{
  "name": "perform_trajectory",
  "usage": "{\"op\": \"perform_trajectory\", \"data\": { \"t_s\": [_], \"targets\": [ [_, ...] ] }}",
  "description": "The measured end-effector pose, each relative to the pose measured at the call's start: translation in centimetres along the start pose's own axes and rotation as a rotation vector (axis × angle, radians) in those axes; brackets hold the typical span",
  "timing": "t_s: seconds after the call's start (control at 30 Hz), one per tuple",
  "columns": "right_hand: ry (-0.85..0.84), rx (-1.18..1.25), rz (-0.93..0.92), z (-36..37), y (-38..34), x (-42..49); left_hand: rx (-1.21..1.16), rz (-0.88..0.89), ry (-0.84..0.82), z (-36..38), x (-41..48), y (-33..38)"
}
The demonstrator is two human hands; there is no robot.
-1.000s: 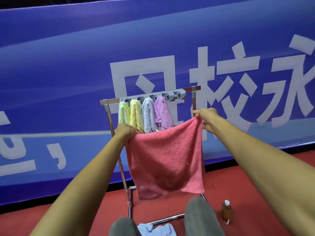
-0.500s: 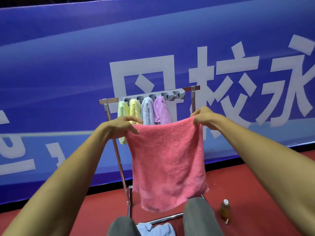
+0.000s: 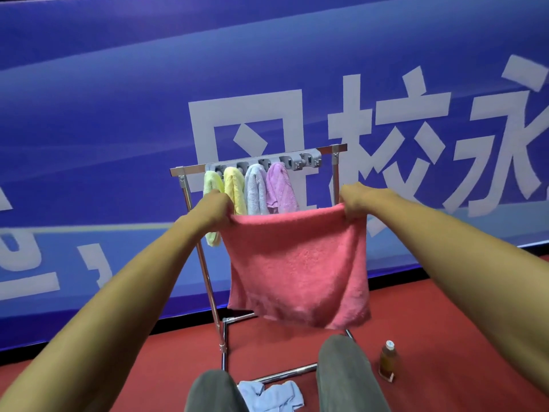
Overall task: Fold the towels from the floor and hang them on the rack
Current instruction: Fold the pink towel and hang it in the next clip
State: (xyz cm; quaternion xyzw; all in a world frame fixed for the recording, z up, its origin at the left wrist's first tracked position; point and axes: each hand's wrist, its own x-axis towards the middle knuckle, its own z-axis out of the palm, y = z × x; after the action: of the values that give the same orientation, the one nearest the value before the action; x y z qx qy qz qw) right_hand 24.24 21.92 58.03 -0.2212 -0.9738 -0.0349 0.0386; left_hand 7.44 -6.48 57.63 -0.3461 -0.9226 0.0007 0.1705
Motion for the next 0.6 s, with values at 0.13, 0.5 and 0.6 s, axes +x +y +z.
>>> {"op": "perform_trajectory", "data": {
  "t_s": [0.13, 0.5, 0.6],
  "targets": [
    [0.043, -0.020, -0.011, -0.5, -0.3, -0.4, 0.061, -0.060, 0.022, 0.0, -0.6, 0.3],
    [-0.147, 0.081, -0.046, -2.3, 0.8, -0.7, 0.220, 0.088, -0.130, 0.9, -1.4, 0.8],
    [-0.095, 0.051, -0.076, -2.5, 0.9, -0.6, 0.292, 0.118, -0.188, 1.2, -1.7, 1.2]
  ]
}}
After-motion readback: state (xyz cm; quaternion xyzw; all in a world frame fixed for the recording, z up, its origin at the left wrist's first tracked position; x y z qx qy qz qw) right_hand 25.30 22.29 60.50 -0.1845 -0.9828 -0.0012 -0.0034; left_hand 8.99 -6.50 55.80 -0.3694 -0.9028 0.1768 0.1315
